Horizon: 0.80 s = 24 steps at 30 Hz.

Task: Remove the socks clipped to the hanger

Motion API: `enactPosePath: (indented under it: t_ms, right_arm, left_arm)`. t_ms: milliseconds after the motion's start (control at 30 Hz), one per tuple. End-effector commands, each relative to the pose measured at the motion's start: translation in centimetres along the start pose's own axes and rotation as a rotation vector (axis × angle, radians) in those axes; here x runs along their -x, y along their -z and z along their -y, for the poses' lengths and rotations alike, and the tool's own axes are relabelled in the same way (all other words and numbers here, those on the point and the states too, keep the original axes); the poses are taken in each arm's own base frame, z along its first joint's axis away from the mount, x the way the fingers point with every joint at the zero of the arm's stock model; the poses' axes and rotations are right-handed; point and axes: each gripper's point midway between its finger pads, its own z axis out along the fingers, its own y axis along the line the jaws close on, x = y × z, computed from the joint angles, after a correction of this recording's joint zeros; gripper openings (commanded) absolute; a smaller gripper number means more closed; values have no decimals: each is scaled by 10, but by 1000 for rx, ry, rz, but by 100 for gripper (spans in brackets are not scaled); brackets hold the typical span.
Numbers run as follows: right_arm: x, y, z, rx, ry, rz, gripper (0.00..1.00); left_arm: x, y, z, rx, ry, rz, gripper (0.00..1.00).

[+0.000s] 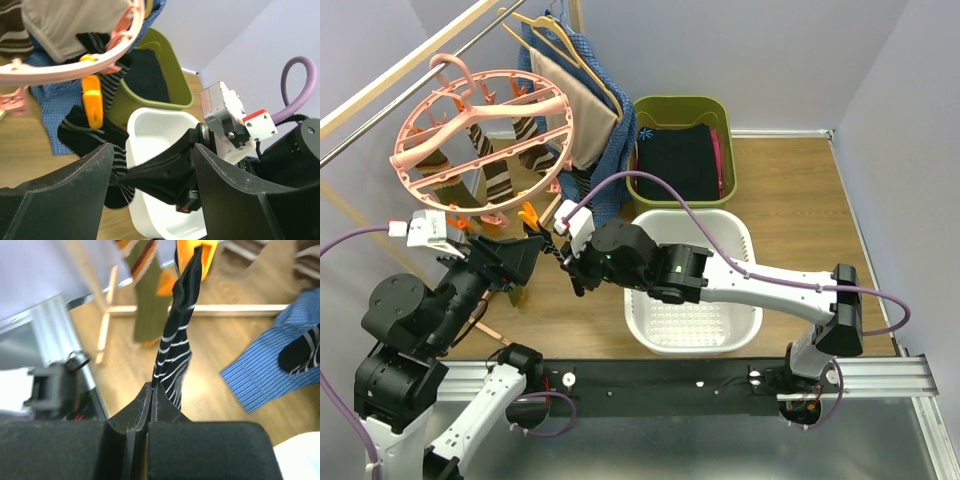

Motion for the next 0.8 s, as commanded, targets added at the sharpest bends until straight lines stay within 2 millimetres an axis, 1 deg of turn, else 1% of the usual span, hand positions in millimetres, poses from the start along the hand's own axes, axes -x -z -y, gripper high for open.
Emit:
enactPosePath:
  t_ms: [0,33,133,167,200,267,300,367,400,433,467,500,567,600,633,700,767]
  right_arm:
    - [-2,38,-29,165,-26,-87,6]
    - [2,42,-29,163,-28,-76,6]
    - [5,44,-25,144,-30,-71,6]
    - [7,45,-24,137,-29,-62,6]
    - [8,45,-21,126,-24,-57,6]
    - [10,43,-20,118,-21,-56,6]
    - [10,41,-18,104,-16,-58,6]
    - [13,39,-14,80,-14,-52,6]
    - [11,34,-7,38,-10,-55,5]
    - [10,32,-4,18,-8,-57,5]
    - [12,31,0,-4,-5,-51,5]
    - [9,27,6,-41,7,-56,5]
    - [9,24,11,-72,16,-53,5]
    - [12,22,16,-103,22,-42,5]
    - [9,18,18,-117,28,-48,5]
    - [15,16,27,-169,33,-30,5]
    - [12,10,34,-215,43,-39,5]
  left_arm:
    - [0,1,16,-98,-36,1,74]
    - [-2,0,14,-93,-25,-6,74]
    - [-3,-6,5,-34,14,-9,74]
    - [-2,-9,0,-1,16,-3,73]
    - [-6,-12,-5,24,15,-28,73]
    - [2,-13,-15,95,14,-4,73]
    - [-1,-16,-22,140,17,-21,71]
    - [13,-12,-25,184,32,21,71]
    - [15,-12,-26,202,34,23,69]
    - [21,-9,-26,210,45,46,69]
    - [25,-9,-29,235,57,63,68]
    - [27,-10,-29,242,62,69,69]
    - [26,-14,-31,252,63,67,69]
    - [22,-19,-34,267,62,50,68]
    - [18,-23,-36,274,60,34,68]
    - [13,-31,-41,298,53,6,67]
    - [15,-31,-45,328,47,5,67]
